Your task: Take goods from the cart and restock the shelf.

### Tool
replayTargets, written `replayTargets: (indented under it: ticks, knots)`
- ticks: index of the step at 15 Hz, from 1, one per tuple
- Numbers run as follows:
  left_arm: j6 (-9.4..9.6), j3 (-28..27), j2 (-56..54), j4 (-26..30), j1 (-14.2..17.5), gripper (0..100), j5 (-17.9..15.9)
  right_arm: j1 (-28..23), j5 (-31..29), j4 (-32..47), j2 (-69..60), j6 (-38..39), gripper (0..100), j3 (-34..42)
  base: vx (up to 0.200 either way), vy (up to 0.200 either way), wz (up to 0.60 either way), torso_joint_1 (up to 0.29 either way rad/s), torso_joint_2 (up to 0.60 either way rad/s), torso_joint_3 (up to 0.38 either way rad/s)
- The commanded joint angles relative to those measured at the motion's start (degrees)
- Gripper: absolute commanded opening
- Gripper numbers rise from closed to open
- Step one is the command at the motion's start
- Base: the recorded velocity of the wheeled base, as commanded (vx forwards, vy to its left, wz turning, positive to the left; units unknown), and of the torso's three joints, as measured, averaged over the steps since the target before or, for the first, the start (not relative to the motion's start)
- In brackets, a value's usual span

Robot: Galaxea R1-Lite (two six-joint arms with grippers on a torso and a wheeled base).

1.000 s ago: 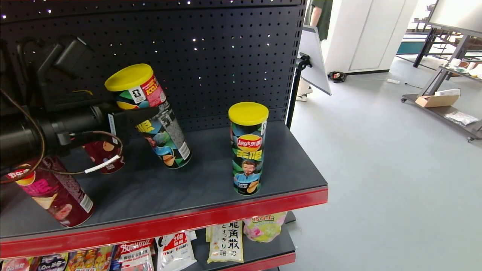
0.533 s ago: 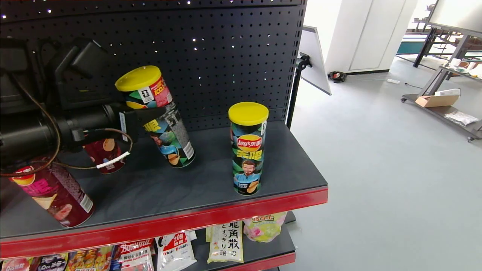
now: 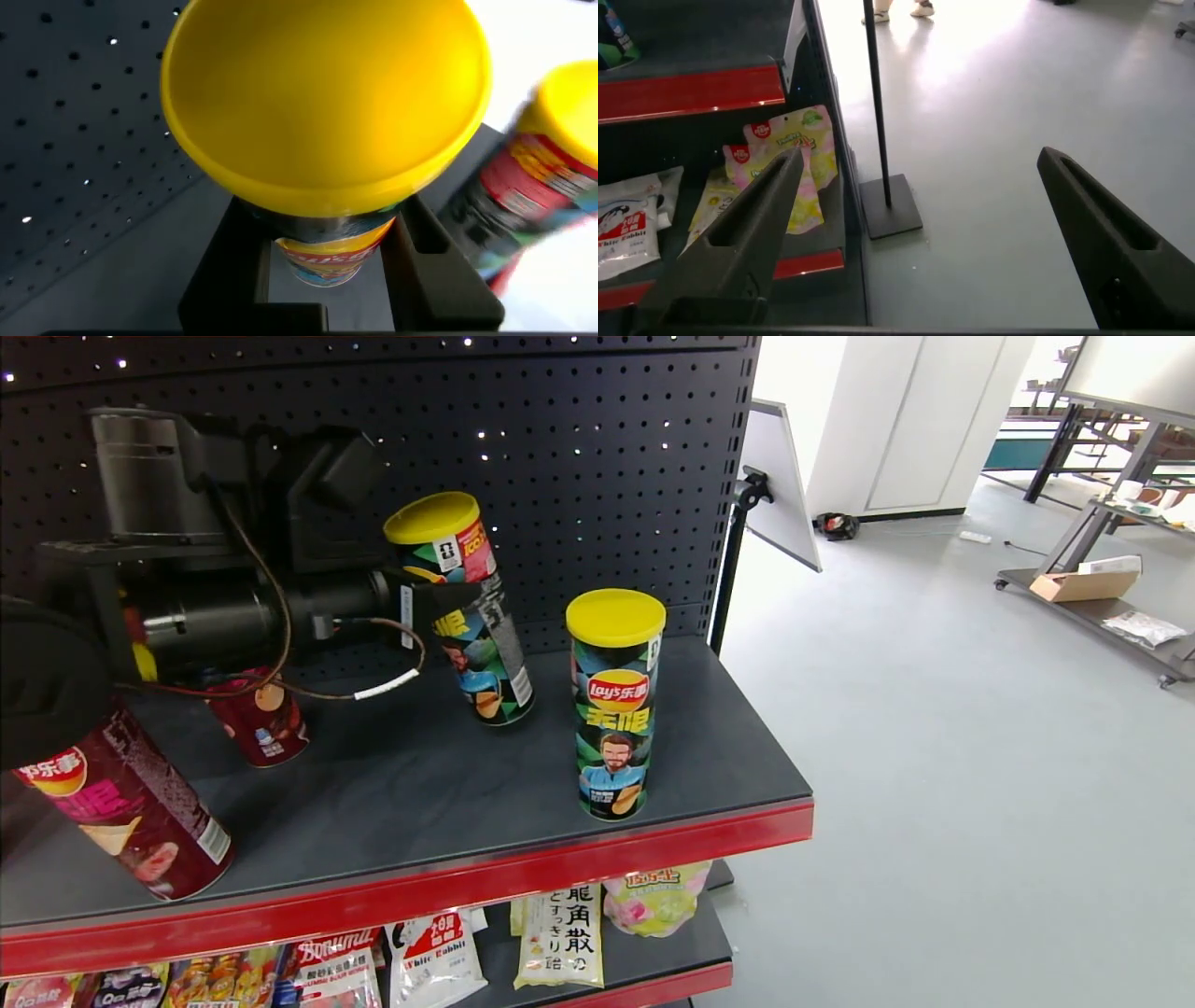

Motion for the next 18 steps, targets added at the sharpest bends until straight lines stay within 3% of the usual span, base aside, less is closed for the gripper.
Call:
replayTargets:
  ticks: [1, 4, 10, 13, 18]
  knots:
    - [-0.01, -2.67, 4.58, -0.03, -0.17, 0, 0.01, 0.01, 0.01, 0.04, -0.02, 0.00, 100, 0.02, 0.000, 0.000, 0.00, 0.000, 0.00, 0.000]
    - [0.52, -9.61, 11.52, -0.20, -1.58, 0, -0.17, 0.01, 0.01, 0.04, -0.02, 0.09, 100, 0.02, 0.000, 0.000, 0.00, 0.000, 0.00, 0.000]
    - [0.96, -17.96, 17.85, -0.03, -2.89, 0, -0.52, 0.01, 0.01, -0.05, -0.02, 0.00, 100, 0.02, 0.000, 0.000, 0.00, 0.000, 0.00, 0.000]
    - [2.10, -19.37, 18.99, 0.15, -4.04, 0, -0.61, 0.01, 0.01, 0.04, -0.02, 0.00, 100, 0.02, 0.000, 0.000, 0.00, 0.000, 0.00, 0.000]
    - [2.28, -19.45, 19.61, 0.06, -4.92, 0, -0.70, 0.01, 0.01, 0.04, -0.02, 0.09, 100, 0.02, 0.000, 0.000, 0.00, 0.000, 0.00, 0.000]
